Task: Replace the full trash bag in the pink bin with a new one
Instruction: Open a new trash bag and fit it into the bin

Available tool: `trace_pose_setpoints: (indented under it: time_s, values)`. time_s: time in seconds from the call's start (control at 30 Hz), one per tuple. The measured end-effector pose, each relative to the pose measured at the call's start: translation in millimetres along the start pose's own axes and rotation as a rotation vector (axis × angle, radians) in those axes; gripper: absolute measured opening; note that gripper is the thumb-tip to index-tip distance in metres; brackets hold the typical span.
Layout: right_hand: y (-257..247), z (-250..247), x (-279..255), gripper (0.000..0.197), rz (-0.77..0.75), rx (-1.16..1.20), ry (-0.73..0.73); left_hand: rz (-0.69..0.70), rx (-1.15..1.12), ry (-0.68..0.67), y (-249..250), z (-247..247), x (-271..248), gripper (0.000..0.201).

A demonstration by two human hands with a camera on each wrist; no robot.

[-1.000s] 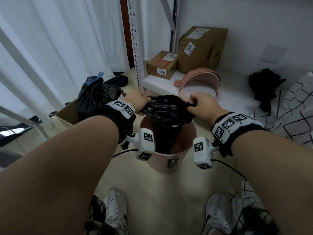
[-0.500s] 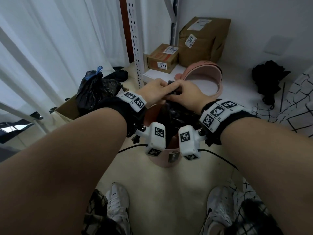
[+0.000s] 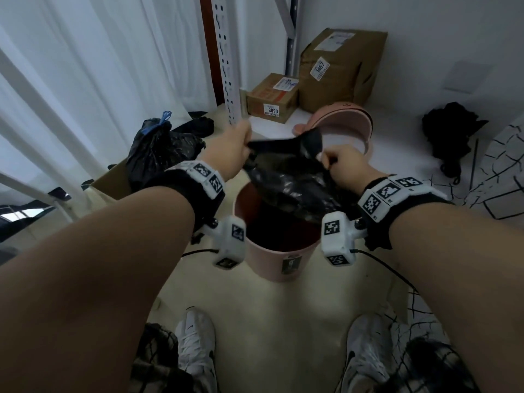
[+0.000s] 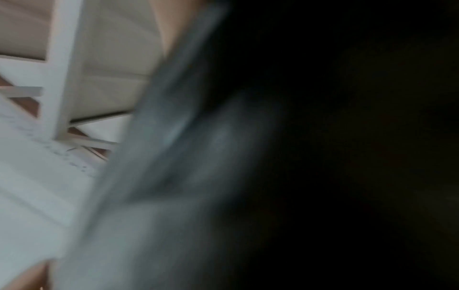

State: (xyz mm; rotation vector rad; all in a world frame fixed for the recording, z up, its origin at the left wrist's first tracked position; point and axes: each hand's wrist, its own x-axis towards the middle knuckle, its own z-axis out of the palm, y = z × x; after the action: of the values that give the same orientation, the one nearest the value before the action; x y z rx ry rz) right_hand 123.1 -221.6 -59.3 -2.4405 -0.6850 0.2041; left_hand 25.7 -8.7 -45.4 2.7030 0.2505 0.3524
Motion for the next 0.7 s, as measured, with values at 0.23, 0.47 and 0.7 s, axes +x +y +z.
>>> trace_pose_setpoints:
  time_s: [0.23, 0.47, 0.7]
  values:
    - [10, -13, -1, 0.036, 0.240, -0.026, 0.222, -0.435, 0.006, 0.002, -30, 3, -7, 0.037]
    - [3, 3, 5, 0.055, 0.263, -0.189, -0.202, -0.447, -0.209, -0.178, -9, 6, 2, 0.022]
    - [-19, -2, -3, 0.020, -0.053, 0.127, 0.520, 0.040, 0.025, 0.221, 5, 1, 8, 0.018]
